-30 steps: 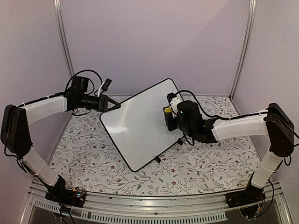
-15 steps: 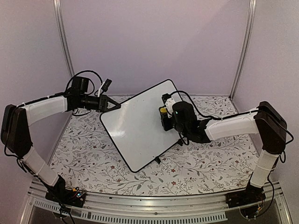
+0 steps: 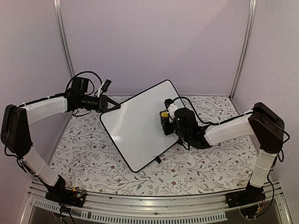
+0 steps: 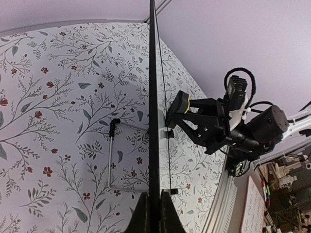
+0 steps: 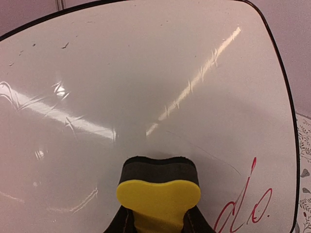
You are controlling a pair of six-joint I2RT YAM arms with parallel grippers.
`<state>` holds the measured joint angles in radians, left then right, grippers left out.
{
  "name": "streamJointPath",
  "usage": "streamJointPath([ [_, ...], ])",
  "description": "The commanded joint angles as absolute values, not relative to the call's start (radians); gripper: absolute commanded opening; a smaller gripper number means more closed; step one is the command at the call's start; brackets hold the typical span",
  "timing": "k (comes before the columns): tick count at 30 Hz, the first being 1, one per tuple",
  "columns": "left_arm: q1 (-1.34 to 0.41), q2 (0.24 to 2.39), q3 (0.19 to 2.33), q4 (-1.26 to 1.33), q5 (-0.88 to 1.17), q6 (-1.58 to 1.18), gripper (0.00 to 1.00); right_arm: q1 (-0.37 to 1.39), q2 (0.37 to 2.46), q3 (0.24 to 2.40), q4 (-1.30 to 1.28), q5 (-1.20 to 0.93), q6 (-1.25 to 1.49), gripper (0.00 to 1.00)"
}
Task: Erase the whiteboard
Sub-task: Erase the whiteboard at the center of the board.
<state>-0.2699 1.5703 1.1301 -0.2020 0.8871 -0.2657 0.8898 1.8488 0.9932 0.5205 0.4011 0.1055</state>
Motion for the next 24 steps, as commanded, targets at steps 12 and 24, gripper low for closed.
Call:
streamJointPath([
  [12, -0.267, 1.569, 1.109, -0.169, 0.928, -0.235, 0.00, 0.909, 1.839, 0.855, 0.481, 0.381, 0.189, 0.00],
  [24, -0.264, 1.575, 1.105, -0.162, 0.936, -0.241, 0.00, 0.907, 1.868, 1.040, 0.507, 0.346, 0.098, 0.00],
])
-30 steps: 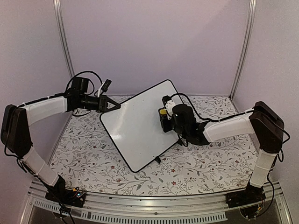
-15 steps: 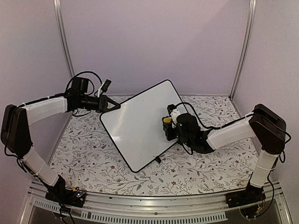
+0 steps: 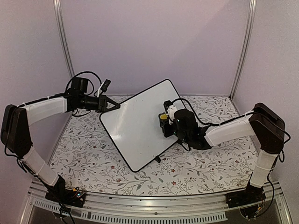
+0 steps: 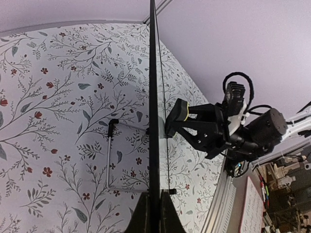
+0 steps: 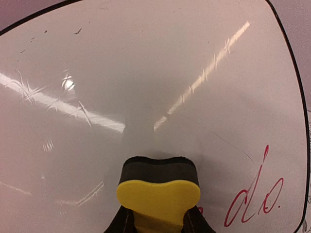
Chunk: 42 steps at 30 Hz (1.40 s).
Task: Erase the whiteboard
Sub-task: Erase the whiteboard at the center of the board.
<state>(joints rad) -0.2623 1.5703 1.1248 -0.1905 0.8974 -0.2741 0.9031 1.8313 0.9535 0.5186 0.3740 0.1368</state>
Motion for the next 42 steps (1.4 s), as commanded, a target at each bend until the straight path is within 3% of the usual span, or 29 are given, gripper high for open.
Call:
streamJointPath([
  [1, -0.264, 1.575, 1.105, -0.162, 0.937, -0.241, 0.00, 0.906, 1.876, 1.056, 0.505, 0.350, 0.094, 0.00],
  [9, -0.259, 1.577, 1.107, -0.161, 0.940, -0.241, 0.00, 0.891, 1.903, 1.096, 0.490, 0.345, 0.095, 0.00],
  [29, -0.253, 1.576, 1.104, -0.155, 0.945, -0.248, 0.00, 0.890, 1.804, 0.818, 0.474, 0.364, 0.182, 0.00],
  [42, -0.250, 1.578, 1.104, -0.152, 0.947, -0.250, 0.00, 0.954, 1.797, 0.860, 0.516, 0.242, 0.132, 0.00],
])
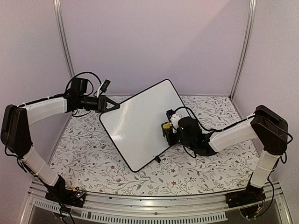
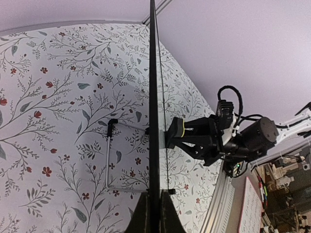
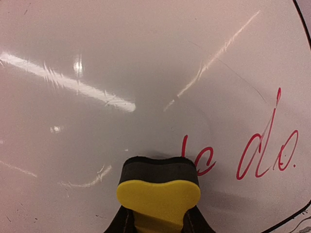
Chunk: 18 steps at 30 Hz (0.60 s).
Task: Erase the whiteboard
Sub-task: Erase the whiteboard at the center of the board.
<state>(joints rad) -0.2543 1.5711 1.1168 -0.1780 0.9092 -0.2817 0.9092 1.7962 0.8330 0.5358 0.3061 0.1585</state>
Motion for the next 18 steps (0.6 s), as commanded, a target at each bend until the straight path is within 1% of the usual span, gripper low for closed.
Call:
streamJointPath([
  [1, -0.249, 1.578, 1.104, -0.152, 0.947, -0.251, 0.00, 0.964, 1.801, 0.866, 0.515, 0.243, 0.127, 0.00],
  [6, -0.248, 1.580, 1.105, -0.153, 0.943, -0.251, 0.00, 0.985, 1.817, 0.901, 0.448, 0.265, 0.131, 0.00],
  [14, -0.239, 1.578, 1.105, -0.148, 0.942, -0.258, 0.00, 0.969, 1.795, 0.998, 0.057, 0.383, 0.209, 0.00],
  [18, -0.237, 1.576, 1.103, -0.141, 0.943, -0.265, 0.00, 0.939, 1.766, 1.003, -0.030, 0.386, 0.215, 0.00],
])
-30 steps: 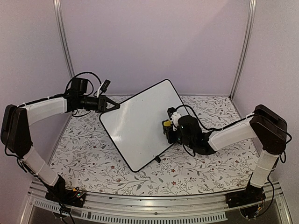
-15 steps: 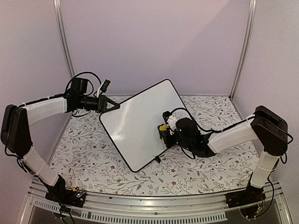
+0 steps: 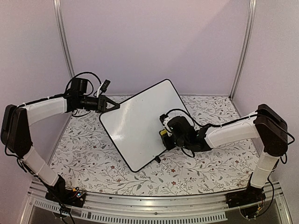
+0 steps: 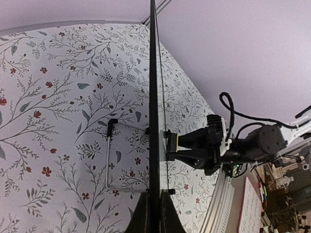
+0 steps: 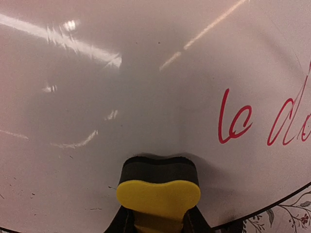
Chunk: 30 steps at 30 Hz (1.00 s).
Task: Erase the whiteboard
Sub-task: Erase the whiteboard at the center of the board.
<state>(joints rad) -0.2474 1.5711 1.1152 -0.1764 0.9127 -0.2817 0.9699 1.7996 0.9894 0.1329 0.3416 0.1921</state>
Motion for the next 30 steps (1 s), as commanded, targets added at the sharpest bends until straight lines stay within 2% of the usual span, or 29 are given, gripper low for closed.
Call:
streamJointPath([
  [1, -0.238, 1.577, 1.103, -0.140, 0.943, -0.265, 0.00, 0.936, 1.764, 1.007, -0.037, 0.391, 0.209, 0.00],
  [7, -0.238, 1.572, 1.096, -0.133, 0.941, -0.268, 0.00, 0.953, 1.822, 1.068, -0.052, 0.374, 0.199, 0.00],
  [26, -0.229, 1.578, 1.097, -0.131, 0.927, -0.280, 0.00, 1.225, 1.985, 1.298, -0.155, 0.357, 0.215, 0.00],
  [30, -0.228, 1.576, 1.094, -0.131, 0.925, -0.279, 0.00, 1.231, 2.005, 1.349, -0.189, 0.393, 0.229, 0.00],
])
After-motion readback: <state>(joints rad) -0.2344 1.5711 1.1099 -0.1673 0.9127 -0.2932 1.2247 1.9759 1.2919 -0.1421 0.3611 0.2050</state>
